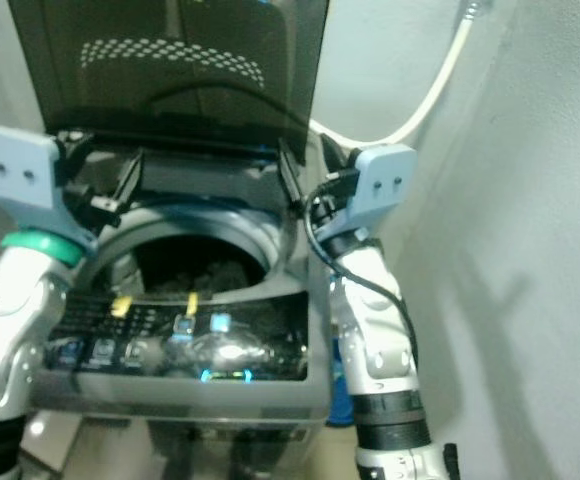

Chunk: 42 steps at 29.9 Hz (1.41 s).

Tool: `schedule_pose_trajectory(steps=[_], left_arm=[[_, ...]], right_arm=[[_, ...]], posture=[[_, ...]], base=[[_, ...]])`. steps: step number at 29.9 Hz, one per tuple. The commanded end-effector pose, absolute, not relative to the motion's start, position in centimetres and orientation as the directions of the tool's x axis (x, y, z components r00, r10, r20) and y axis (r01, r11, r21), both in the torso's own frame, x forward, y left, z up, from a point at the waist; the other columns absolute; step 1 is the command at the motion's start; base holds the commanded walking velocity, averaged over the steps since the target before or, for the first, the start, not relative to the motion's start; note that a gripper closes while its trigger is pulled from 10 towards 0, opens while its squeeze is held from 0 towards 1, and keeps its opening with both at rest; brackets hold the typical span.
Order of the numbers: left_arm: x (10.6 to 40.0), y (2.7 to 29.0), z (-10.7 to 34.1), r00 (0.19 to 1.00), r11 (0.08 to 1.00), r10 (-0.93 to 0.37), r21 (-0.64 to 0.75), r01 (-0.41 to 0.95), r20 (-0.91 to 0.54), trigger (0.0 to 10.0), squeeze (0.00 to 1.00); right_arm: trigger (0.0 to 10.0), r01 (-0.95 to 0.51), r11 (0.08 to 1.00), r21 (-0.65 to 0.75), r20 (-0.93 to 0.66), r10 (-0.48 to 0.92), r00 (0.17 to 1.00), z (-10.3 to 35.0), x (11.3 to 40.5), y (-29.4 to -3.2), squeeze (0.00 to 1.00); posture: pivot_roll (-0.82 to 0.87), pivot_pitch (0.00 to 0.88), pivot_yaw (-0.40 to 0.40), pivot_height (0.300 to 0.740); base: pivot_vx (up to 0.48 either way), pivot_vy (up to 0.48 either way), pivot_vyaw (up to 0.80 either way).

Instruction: Clothes washing

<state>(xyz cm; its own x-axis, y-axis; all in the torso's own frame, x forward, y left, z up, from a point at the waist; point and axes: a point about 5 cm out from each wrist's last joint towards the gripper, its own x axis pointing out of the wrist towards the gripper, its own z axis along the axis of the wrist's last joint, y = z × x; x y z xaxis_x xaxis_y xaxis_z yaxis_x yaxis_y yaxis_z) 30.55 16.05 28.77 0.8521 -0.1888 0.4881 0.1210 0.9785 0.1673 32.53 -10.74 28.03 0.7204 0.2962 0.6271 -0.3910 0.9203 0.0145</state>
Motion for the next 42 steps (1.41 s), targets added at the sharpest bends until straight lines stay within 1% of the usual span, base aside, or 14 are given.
schedule_pose_trajectory(steps=[1,6,10,29,42], left_arm=[[30.68,16.07,28.82,0.850,0.979,-0.186,0.167,0.117,0.493,10.0,0.00],[30.77,15.99,28.85,0.849,0.980,-0.184,0.160,0.119,0.495,10.0,0.00],[30.78,15.97,28.86,0.849,0.980,-0.184,0.159,0.119,0.496,10.0,0.00],[30.78,15.90,28.81,0.850,0.980,-0.183,0.164,0.116,0.494,10.0,0.00],[30.84,15.81,28.76,0.851,0.979,-0.185,0.165,0.118,0.491,10.0,0.00]], right_arm=[[10.0,-0.385,0.923,0.010,0.626,0.294,0.722,27.89,32.63,-10.69,0.00],[10.0,-0.381,0.925,0.008,0.631,0.291,0.719,27.84,32.61,-10.71,0.00],[10.0,-0.380,0.925,0.007,0.632,0.290,0.719,27.83,32.63,-10.76,0.00],[10.0,-0.378,0.926,0.004,0.631,0.291,0.719,27.74,32.71,-10.76,0.00],[10.0,-0.364,0.931,-0.031,0.616,0.304,0.727,27.41,32.74,-10.73,0.00]], posture=[[0.04,0.000,-0.008,0.740],[0.04,0.000,-0.006,0.740],[0.04,0.000,-0.006,0.740],[0.04,0.000,-0.003,0.740],[0.04,0.000,-0.002,0.740]], base=[[0.000,0.000,0.00],[0.000,0.000,0.00],[-0.257,0.000,0.00],[-0.315,0.000,0.00],[-0.325,0.000,0.00]])
